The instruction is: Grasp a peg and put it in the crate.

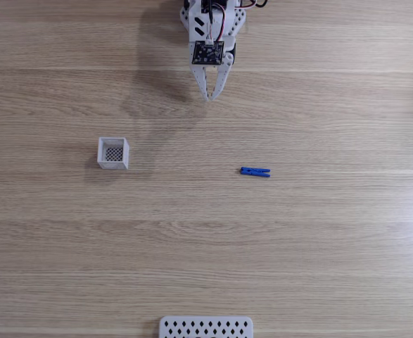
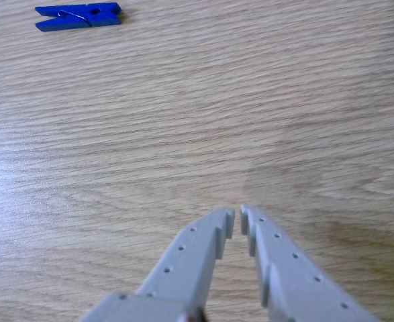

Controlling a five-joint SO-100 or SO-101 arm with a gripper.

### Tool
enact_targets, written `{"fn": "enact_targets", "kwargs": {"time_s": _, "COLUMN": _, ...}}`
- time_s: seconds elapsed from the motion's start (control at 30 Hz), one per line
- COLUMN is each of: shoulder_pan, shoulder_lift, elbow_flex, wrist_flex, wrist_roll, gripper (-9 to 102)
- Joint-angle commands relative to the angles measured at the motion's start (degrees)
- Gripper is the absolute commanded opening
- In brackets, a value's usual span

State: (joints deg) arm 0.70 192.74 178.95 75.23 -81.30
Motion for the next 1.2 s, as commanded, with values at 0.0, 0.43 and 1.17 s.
{"fn": "enact_targets", "kwargs": {"time_s": 0.0, "shoulder_pan": 0.44, "shoulder_lift": 1.85, "elbow_flex": 1.23, "wrist_flex": -0.62, "wrist_roll": 0.44, "gripper": -1}}
{"fn": "enact_targets", "kwargs": {"time_s": 0.43, "shoulder_pan": 0.0, "shoulder_lift": 1.14, "elbow_flex": 1.23, "wrist_flex": -0.7, "wrist_roll": -0.18, "gripper": -1}}
{"fn": "enact_targets", "kwargs": {"time_s": 1.17, "shoulder_pan": 0.88, "shoulder_lift": -5.36, "elbow_flex": 1.23, "wrist_flex": -0.7, "wrist_roll": 0.0, "gripper": -1}}
